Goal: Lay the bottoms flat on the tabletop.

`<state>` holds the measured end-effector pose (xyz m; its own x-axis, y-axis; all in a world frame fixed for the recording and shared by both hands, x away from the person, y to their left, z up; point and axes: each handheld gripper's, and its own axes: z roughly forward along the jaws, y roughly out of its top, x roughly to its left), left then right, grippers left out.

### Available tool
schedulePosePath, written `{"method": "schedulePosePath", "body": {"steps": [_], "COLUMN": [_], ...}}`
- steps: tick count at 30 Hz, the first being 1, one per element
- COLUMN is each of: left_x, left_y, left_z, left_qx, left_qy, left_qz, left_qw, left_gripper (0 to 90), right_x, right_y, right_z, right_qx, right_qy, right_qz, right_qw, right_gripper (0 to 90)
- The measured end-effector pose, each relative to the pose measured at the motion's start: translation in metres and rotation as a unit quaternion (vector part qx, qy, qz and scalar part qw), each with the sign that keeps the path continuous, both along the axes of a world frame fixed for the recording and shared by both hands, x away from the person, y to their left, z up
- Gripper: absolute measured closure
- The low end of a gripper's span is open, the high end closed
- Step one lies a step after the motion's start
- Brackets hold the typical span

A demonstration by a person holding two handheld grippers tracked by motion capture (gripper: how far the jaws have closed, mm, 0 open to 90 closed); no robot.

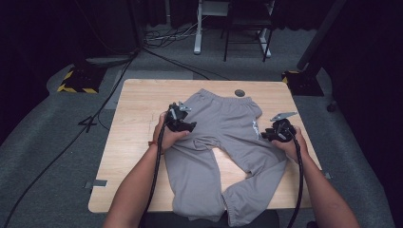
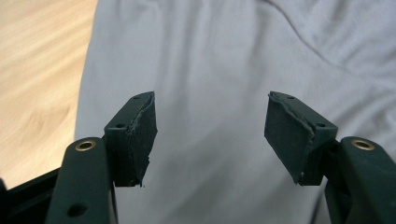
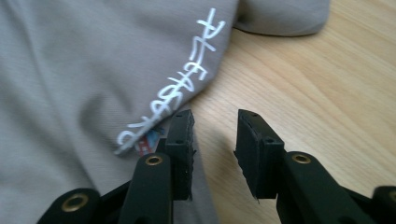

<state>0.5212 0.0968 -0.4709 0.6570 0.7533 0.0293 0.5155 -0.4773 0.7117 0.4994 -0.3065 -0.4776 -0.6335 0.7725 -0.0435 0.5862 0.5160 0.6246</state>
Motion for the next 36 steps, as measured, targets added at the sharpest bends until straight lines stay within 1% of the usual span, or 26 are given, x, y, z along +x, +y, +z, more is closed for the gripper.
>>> {"method": "schedulePosePath", "body": {"steps": [2,3,4,5,7,8,9,11,12,13,16,17,18,19,20,21,22,23,26,28,29,31,33,34,35,36], "left_x": [0.007,0.009,0.01,0.012,0.015,0.016,0.017,0.019,0.019,0.019,0.017,0.016,0.016,0.016,0.015,0.015,0.015,0.015,0.015,0.015,0.014,0.014,0.013,0.011,0.009,0.006], "left_y": [-0.009,-0.011,-0.013,-0.014,-0.014,-0.013,-0.011,-0.005,-0.002,0.001,0.006,0.007,0.008,0.008,0.009,0.01,0.011,0.012,0.013,0.015,0.016,0.017,0.014,0.012,0.011,0.01], "left_z": [-0.006,-0.009,-0.011,-0.015,-0.019,-0.021,-0.022,-0.023,-0.023,-0.024,-0.024,-0.023,-0.023,-0.022,-0.022,-0.022,-0.022,-0.022,-0.021,-0.021,-0.021,-0.021,-0.021,-0.021,-0.02,-0.018], "left_qx": [0.009,0.016,0.022,0.023,0.029,0.027,0.018,0.005,0.004,-0.004,-0.006,-0.008,-0.006,-0.006,-0.008,-0.007,-0.012,-0.01,-0.006,-0.015,-0.015,-0.022,-0.018,-0.007,-0.007,-0.016], "left_qy": [0.01,0.013,0.016,0.017,0.025,0.03,0.032,0.038,0.042,0.041,0.035,0.037,0.037,0.037,0.04,0.041,0.042,0.044,0.045,0.05,0.051,0.055,0.052,0.044,0.037,0.032], "left_qz": [0.008,0.01,0.012,0.014,0.02,0.023,0.026,0.032,0.032,0.036,0.03,0.024,0.022,0.022,0.022,0.019,0.02,0.022,0.036,0.043,0.047,0.054,0.058,0.065,0.064,0.047], "left_qw": [0.9999,0.9997,0.9996,0.9995,0.9991,0.9989,0.999,0.9987,0.9986,0.9985,0.9989,0.999,0.9991,0.999,0.9989,0.999,0.9988,0.9987,0.9983,0.9977,0.9975,0.9968,0.9968,0.9969,0.9972,0.9982], "left_gripper": [34.7,34.7,34.8,34.8,34.8,35.1,34.9,35.7,35.7,35.9,44.6,50.0,62.6,68.3,77.5,81.5,86.4,87.2,87.8,87.7,87.7,87.7,86.7,81.6,72.6,64.3], "right_x": [-0.001,-0.001,-0.002,-0.002,-0.003,-0.004,-0.004,-0.003,-0.002,-0.002,-0.003,-0.003,-0.004,-0.004,-0.004,-0.004,-0.004,-0.003,-0.002,-0.002,-0.003,-0.004,-0.004,-0.004,-0.003,-0.004], "right_y": [0.0,-0.002,-0.004,-0.005,-0.003,-0.003,-0.001,0.001,0.001,0.001,0.001,0.001,0.002,0.002,0.002,0.001,-0.001,-0.004,-0.018,-0.029,-0.032,-0.035,-0.032,-0.029,-0.025,-0.022], "right_z": [0.0,0.003,0.005,0.007,0.006,0.004,0.002,-0.003,-0.004,-0.005,-0.005,-0.005,-0.005,-0.005,-0.004,-0.004,-0.003,-0.003,-0.002,0.0,0.001,0.003,0.002,0.001,0.0,0.0], "right_qx": [-0.005,0.007,0.023,0.026,0.017,0.018,0.014,0.001,0.001,0.002,0.007,0.009,0.008,0.006,0.0,-0.004,-0.016,-0.021,-0.034,-0.029,-0.033,-0.033,-0.042,-0.046,-0.051,-0.056], "right_qy": [-0.004,-0.011,-0.013,-0.016,-0.013,-0.009,-0.006,0.0,0.003,0.002,0.01,0.011,0.013,0.014,0.013,0.012,0.008,0.003,-0.006,-0.008,-0.009,-0.009,-0.002,0.004,0.01,-0.001], "right_qz": [0.001,-0.001,-0.003,0.0,0.006,0.009,0.012,0.012,0.013,0.015,0.023,0.027,0.028,0.027,0.025,0.021,0.009,-0.005,-0.042,-0.068,-0.078,-0.095,-0.102,-0.099,-0.094,-0.094], "right_qw": [1.0,0.9999,0.9996,0.9995,0.9997,0.9998,0.9998,0.9999,0.9999,0.9999,0.9997,0.9995,0.9995,0.9995,0.9996,0.9997,0.9998,0.9998,0.9985,0.9973,0.9963,0.9949,0.9939,0.994,0.9942,0.9939], "right_gripper": [67.4,67.5,68.2,68.3,68.1,68.0,68.1,69.0,69.9,71.6,83.8,89.6,90.0,90.0,90.0,90.0,90.0,90.0,90.0,90.0,90.0,90.0,90.0,90.0,87.7,76.1]}}
